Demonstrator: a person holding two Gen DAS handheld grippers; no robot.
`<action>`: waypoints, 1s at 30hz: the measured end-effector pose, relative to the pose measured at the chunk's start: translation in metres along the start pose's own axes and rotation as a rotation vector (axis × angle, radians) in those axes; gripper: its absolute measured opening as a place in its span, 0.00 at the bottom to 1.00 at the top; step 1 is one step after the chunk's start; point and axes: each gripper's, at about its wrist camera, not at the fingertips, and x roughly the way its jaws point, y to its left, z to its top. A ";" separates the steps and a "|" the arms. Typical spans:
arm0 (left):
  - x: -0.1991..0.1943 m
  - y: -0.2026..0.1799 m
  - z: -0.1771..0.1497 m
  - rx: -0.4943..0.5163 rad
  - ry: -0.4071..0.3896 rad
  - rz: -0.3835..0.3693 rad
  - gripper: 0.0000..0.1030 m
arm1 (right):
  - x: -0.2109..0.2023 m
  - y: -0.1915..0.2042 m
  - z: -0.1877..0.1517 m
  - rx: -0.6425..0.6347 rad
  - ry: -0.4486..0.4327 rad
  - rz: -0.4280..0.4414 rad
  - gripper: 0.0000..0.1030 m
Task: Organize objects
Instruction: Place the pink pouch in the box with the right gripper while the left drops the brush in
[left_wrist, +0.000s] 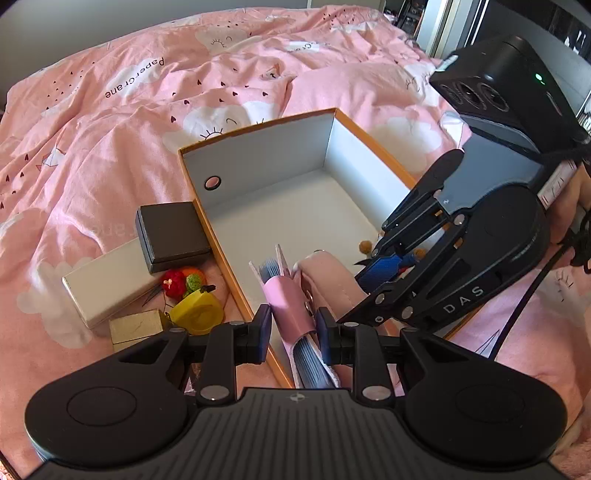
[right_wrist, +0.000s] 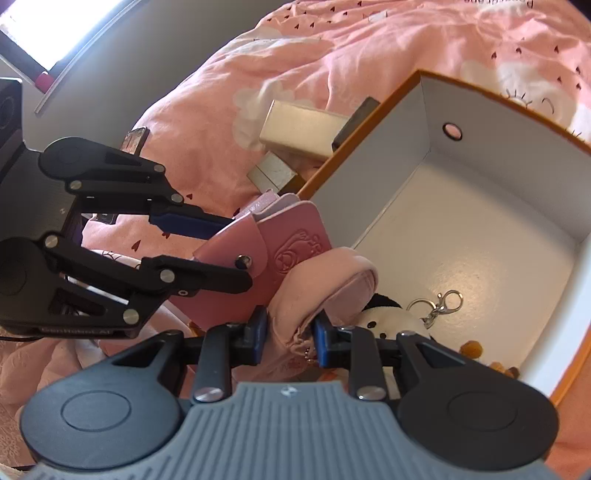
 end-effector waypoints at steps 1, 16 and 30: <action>0.002 -0.002 0.000 0.011 0.006 0.009 0.28 | 0.004 -0.003 0.000 0.008 0.005 0.011 0.27; 0.030 -0.013 -0.005 0.076 0.123 -0.010 0.33 | 0.029 -0.010 0.000 0.000 0.077 -0.019 0.27; 0.005 0.017 -0.003 -0.040 0.024 -0.083 0.33 | 0.053 -0.008 -0.003 0.016 0.125 -0.103 0.28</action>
